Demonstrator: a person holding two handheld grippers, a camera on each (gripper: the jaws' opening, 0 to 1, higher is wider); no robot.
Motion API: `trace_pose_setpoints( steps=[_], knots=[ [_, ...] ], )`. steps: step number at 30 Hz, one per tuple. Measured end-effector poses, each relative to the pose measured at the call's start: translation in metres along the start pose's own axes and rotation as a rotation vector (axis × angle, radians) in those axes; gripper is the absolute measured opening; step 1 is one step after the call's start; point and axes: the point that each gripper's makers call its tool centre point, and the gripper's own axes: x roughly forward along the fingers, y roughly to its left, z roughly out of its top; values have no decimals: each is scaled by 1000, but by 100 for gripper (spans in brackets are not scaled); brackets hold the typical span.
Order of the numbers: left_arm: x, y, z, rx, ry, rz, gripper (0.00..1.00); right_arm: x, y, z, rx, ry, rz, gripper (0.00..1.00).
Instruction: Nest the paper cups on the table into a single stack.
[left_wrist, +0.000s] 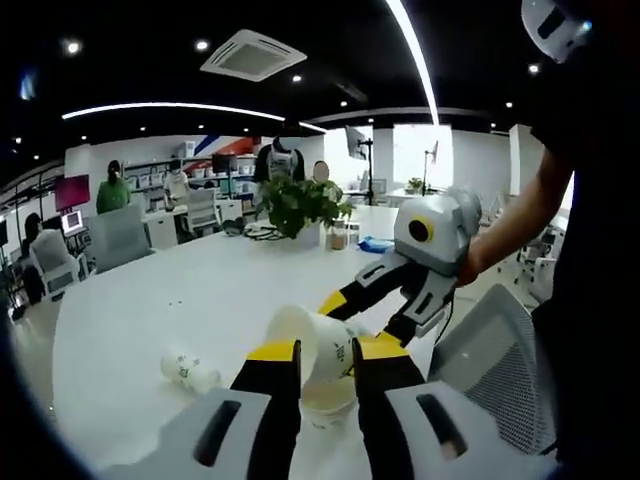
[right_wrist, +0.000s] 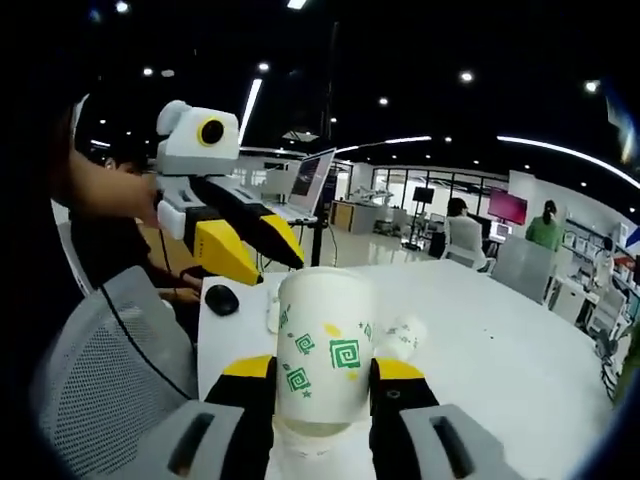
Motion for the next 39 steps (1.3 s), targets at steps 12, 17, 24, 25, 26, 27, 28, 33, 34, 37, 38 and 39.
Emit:
trace_pose_setpoints(
  steps=[12,17,24,25,26,27,28,33,34,37,38,39],
  knots=[
    [13,-12,-6,-11,43,-67,6,0,10,-1,-140,22,-2,35],
    [15,-20,-4,-4,47,-85,4,-1,8,-5,-160,33,-10,35],
    [18,-27,-3,27,64,-96,0,-1,5,-8,-110,35,-26,41],
    [18,-26,-4,37,64,-96,0,-1,5,-8,-106,36,-28,42],
    [18,-26,-5,38,70,-97,0,-1,5,-9,-102,37,-30,43],
    [19,-26,-5,40,72,-98,0,-2,5,-10,-92,40,-33,46],
    [18,-26,-6,43,74,-100,0,-3,5,-11,-77,42,-34,48],
    [19,-29,-7,52,85,-106,0,-7,0,-13,2,30,-56,56],
    [19,-29,-7,54,86,-107,0,-8,-1,-13,17,25,-60,58],
    [20,-27,-9,63,99,-103,0,-12,-6,-15,54,20,-75,62],
    [19,-26,-9,67,101,-103,0,-14,-7,-15,64,12,-82,63],
    [19,-25,-10,69,103,-102,0,-15,-8,-16,73,9,-86,65]
  ],
)
